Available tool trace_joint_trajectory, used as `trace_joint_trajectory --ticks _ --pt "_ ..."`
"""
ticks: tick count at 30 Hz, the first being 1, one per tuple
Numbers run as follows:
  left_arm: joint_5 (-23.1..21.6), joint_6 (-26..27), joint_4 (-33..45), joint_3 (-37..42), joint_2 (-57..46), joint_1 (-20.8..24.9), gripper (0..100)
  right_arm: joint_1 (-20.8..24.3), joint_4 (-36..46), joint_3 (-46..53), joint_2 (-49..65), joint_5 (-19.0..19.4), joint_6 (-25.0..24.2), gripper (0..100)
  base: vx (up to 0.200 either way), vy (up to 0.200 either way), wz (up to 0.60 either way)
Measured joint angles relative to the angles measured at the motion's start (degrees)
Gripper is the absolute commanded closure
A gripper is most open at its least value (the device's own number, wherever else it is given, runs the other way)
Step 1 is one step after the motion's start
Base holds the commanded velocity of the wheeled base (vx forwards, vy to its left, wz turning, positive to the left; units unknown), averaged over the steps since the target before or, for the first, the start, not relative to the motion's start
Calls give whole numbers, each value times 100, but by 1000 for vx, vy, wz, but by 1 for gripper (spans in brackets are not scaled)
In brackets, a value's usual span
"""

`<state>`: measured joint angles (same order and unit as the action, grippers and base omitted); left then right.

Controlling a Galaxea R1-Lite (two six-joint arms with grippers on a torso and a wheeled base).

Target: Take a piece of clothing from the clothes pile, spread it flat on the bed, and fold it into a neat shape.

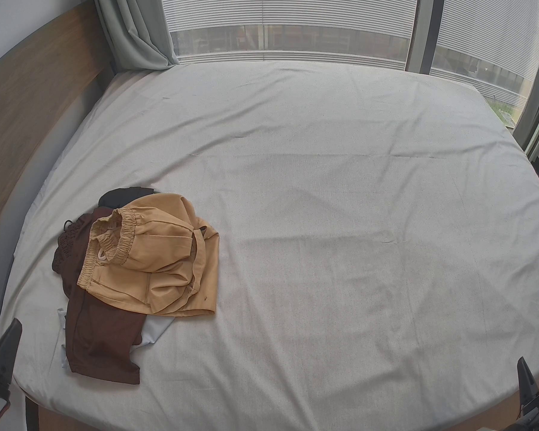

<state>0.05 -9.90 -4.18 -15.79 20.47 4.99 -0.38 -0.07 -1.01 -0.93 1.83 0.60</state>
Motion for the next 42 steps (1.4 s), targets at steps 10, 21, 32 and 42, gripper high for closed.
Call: trace_joint_trajectory --ticks 10,21,32,42 --pt "-221 -318 -848 -361 1243 113 0 0 0 0 0 0 -2 0 0 0 0" --pt "-812 -534 -1020 -701 2294 -119 0 2 0 0 0 -2 0 0 0 0 0" --pt "-2241 -472 -1488 -835 3250 -1096 0 2 0 0 0 0 0 0 0 0 0" --pt "-2755 2 -1708 -837 4108 -1399 0 2 0 0 0 0 -2 0 0 0 0"
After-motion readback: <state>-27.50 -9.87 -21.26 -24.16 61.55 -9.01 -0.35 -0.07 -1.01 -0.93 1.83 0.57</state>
